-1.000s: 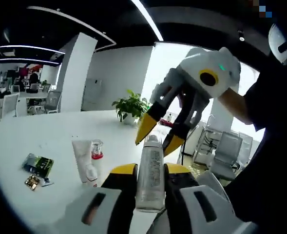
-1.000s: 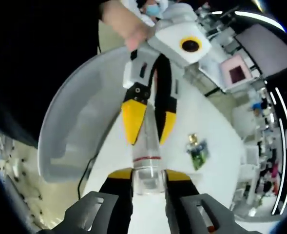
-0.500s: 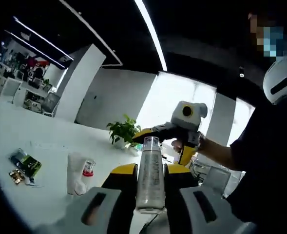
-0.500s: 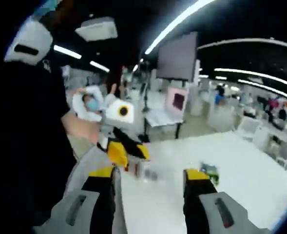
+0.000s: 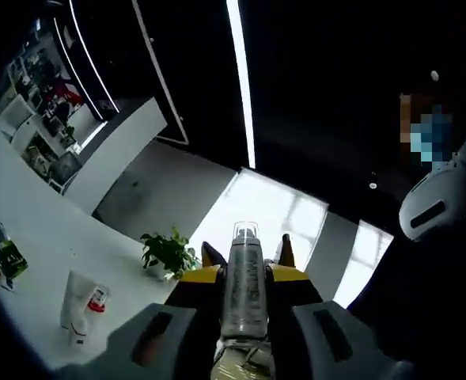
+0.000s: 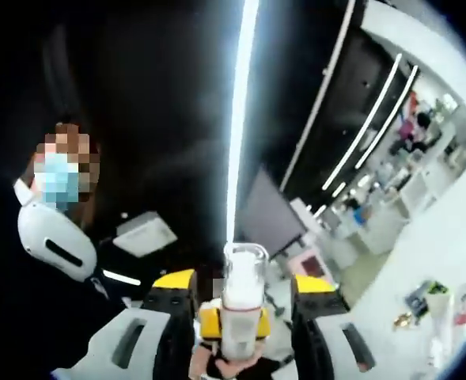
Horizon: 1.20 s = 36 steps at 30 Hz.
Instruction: Arrange the skincare products in the storage area until every visible bottle or jar stands upright without overlapping.
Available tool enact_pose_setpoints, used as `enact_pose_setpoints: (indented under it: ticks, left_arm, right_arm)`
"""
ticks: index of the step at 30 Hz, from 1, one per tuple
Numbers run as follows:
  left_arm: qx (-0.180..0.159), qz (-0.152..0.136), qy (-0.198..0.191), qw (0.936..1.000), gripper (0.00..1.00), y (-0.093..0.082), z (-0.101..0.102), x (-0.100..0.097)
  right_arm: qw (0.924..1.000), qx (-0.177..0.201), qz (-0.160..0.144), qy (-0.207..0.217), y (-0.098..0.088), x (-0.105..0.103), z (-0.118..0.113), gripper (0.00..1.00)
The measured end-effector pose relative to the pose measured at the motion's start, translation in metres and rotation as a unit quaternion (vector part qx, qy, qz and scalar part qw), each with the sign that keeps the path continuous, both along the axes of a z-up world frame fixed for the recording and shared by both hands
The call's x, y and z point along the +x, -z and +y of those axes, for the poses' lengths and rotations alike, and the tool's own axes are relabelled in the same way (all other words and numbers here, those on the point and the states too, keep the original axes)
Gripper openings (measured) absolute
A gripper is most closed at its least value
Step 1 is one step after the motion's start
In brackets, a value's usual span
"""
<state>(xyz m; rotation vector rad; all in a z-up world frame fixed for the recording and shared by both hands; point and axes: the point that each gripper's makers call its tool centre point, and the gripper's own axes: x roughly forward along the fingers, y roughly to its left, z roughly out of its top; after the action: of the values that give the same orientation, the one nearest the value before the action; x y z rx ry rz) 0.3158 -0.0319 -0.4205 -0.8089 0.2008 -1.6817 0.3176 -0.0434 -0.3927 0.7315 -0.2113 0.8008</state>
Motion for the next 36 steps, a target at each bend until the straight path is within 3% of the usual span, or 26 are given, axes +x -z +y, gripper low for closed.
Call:
enact_pose_setpoints:
  ticks: [2,6,7,8,9,10,13,15,18,27,29,31,32,34,35,36]
  left_arm:
    - [-0.009,0.009,0.002,0.9999,0.27,-0.003,0.001,-0.001]
    - [-0.024,0.021,0.000,0.9995,0.27,-0.008,0.003,0.000]
    - [-0.024,0.021,0.000,0.9995,0.27,-0.008,0.003,0.000]
    - [-0.024,0.021,0.001,0.9995,0.27,-0.009,0.002,-0.001]
    - [-0.023,0.021,0.002,0.9995,0.27,-0.009,0.002,-0.002]
    - [-0.023,0.021,0.003,0.9995,0.27,-0.009,0.001,-0.003]
    - [-0.023,0.020,0.005,0.9995,0.27,-0.009,-0.001,-0.006]
    - [-0.024,0.019,0.007,0.9995,0.27,-0.011,-0.002,-0.008]
    - [-0.019,0.020,-0.004,0.9996,0.27,-0.009,-0.003,-0.006]
    - [-0.044,0.044,-0.009,0.9980,0.27,-0.012,-0.001,-0.004]
    - [-0.046,0.056,-0.014,0.9972,0.27,-0.008,-0.001,-0.001]
    - [-0.046,0.059,-0.015,0.9971,0.27,-0.006,-0.002,-0.001]
    - [-0.044,0.059,-0.015,0.9972,0.27,-0.005,-0.003,-0.002]
    - [-0.040,0.058,-0.014,0.9974,0.27,-0.003,-0.004,-0.003]
    - [-0.032,0.057,-0.016,0.9977,0.27,0.001,-0.005,-0.002]
    - [-0.031,0.056,-0.015,0.9978,0.27,0.002,-0.006,-0.002]
  right_arm:
    - [0.9995,0.012,-0.003,-0.029,-0.006,-0.005,0.009,0.49]
    - [0.9997,0.003,0.005,-0.025,-0.004,-0.005,0.015,0.46]
    - [0.9997,-0.001,-0.011,-0.024,-0.006,-0.007,0.016,0.49]
    - [0.9998,-0.011,-0.013,-0.006,-0.005,-0.003,0.015,0.59]
    - [0.9997,-0.020,-0.012,-0.002,-0.003,-0.002,0.017,0.67]
    - [0.9999,-0.017,-0.003,-0.002,-0.002,0.000,0.017,0.70]
    - [0.9999,-0.012,0.007,0.004,0.000,0.003,0.017,0.59]
    - [1.0000,0.005,-0.002,0.000,-0.005,0.000,0.018,0.38]
    - [0.9998,0.018,-0.004,0.002,-0.008,0.001,0.016,0.20]
    - [0.9995,0.027,0.010,0.010,-0.015,0.011,0.017,0.20]
    - [0.9992,0.020,0.031,0.013,-0.011,0.014,0.014,0.20]
    - [0.9995,0.008,0.030,0.010,-0.008,0.013,0.015,0.20]
    - [0.9983,0.016,0.056,0.001,-0.004,0.013,0.014,0.20]
    - [0.9986,0.014,0.051,0.005,-0.003,0.014,0.013,0.19]
    - [0.9969,0.017,0.077,0.006,0.003,0.016,0.011,0.19]
    - [0.9978,0.014,0.065,0.005,0.003,0.015,0.011,0.17]
